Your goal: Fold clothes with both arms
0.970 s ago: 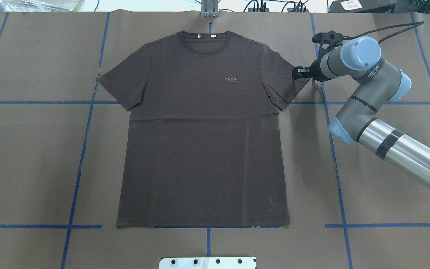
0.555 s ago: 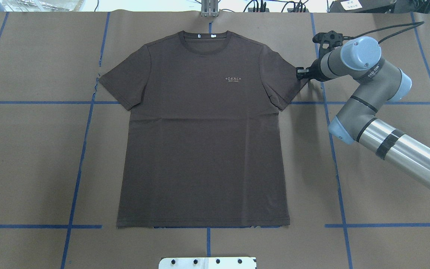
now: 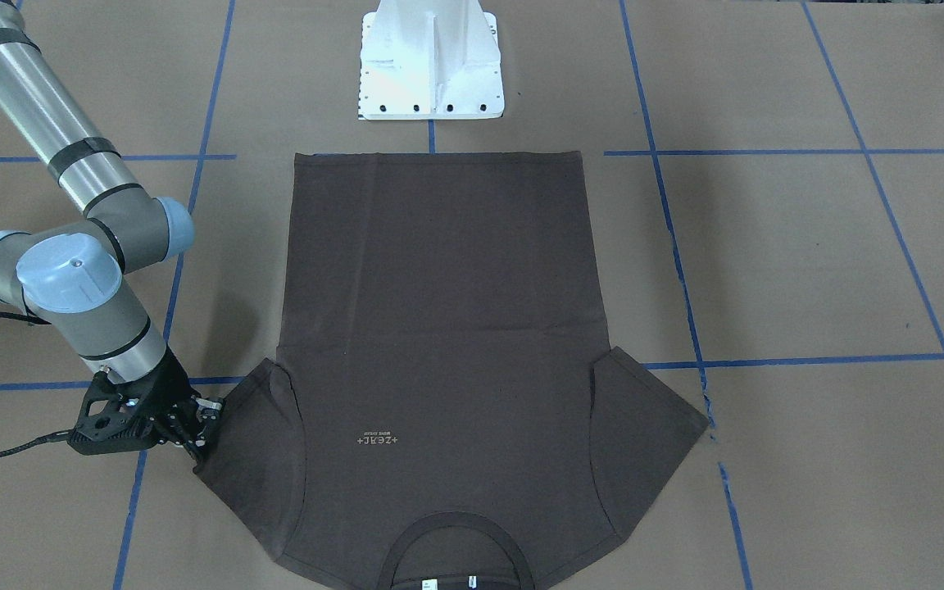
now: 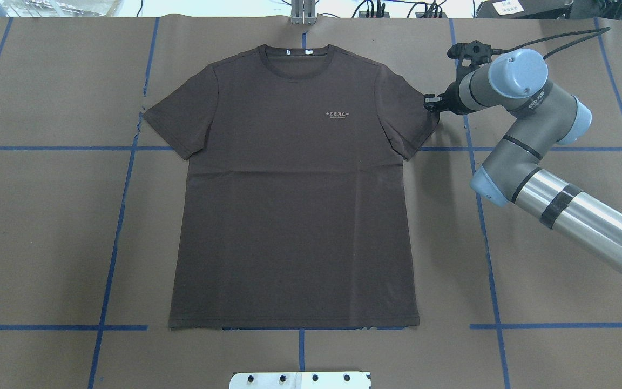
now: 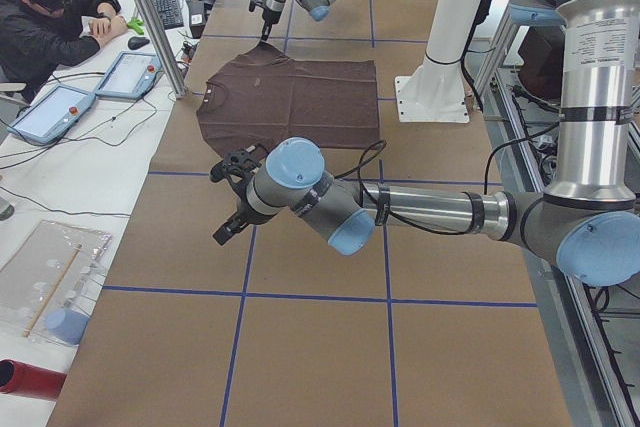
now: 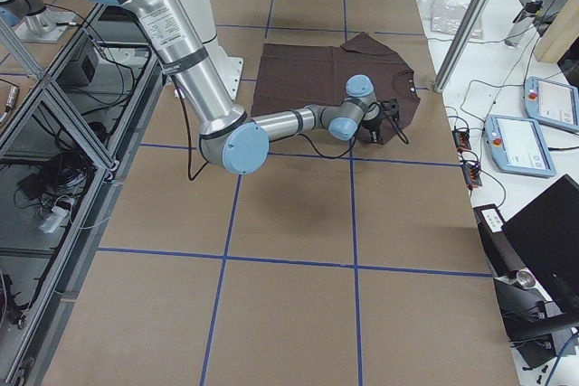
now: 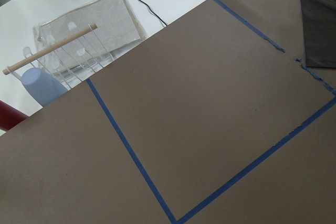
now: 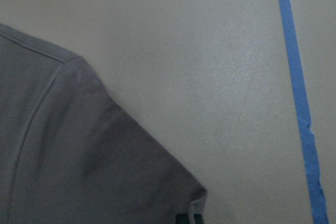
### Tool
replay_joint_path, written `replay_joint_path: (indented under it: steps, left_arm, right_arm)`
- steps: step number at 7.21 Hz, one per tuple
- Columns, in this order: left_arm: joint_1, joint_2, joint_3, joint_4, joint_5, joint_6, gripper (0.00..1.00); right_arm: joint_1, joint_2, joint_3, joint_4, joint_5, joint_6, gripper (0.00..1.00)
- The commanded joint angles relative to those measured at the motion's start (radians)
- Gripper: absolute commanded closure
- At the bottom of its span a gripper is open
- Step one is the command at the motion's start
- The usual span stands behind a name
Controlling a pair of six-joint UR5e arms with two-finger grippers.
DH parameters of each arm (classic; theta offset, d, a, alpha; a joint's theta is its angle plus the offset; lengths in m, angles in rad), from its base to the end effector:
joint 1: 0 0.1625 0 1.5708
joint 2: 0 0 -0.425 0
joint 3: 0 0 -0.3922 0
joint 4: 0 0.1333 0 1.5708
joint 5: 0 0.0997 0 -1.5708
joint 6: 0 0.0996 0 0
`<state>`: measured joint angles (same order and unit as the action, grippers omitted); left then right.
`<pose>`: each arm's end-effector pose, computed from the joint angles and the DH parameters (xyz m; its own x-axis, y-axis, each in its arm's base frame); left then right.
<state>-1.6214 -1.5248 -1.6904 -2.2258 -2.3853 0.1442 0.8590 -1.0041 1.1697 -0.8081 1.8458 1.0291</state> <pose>-0.0856 -0.4878 0.5428 0.7079 0.5514 -0.4414 -0.0647 0.6729 0.7369 -0.4104 -0.6384 0.4340 0.6379 -0.0203 0.7699 -0.3009 0.9136 0.2734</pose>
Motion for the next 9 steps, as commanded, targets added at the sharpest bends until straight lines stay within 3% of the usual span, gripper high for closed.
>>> replay_joint_path:
  steps: [1,4,7,8,9]
  left_arm:
    - [0.000,0.000,0.002,0.000,0.000,0.002,0.00]
    - [0.000,0.000,0.002,0.000,0.000,0.000,0.00]
    - [0.000,0.000,-0.002,0.000,0.000,-0.002,0.00]
    - [0.000,0.000,-0.002,0.000,0.000,-0.002,0.00]
    - [0.000,0.000,-0.002,0.001,0.000,-0.002,0.00]
  right_arm:
    - [-0.002,0.039,0.027,-0.087,-0.002,0.006,1.00]
    - [-0.064,0.160,0.030,-0.210,-0.107,0.136,1.00]
    - [-0.162,0.229,0.007,-0.229,-0.249,0.213,1.00]
    - [-0.166,0.237,-0.005,-0.226,-0.250,0.213,0.76]
    - [-0.176,0.239,-0.011,-0.226,-0.269,0.207,0.01]
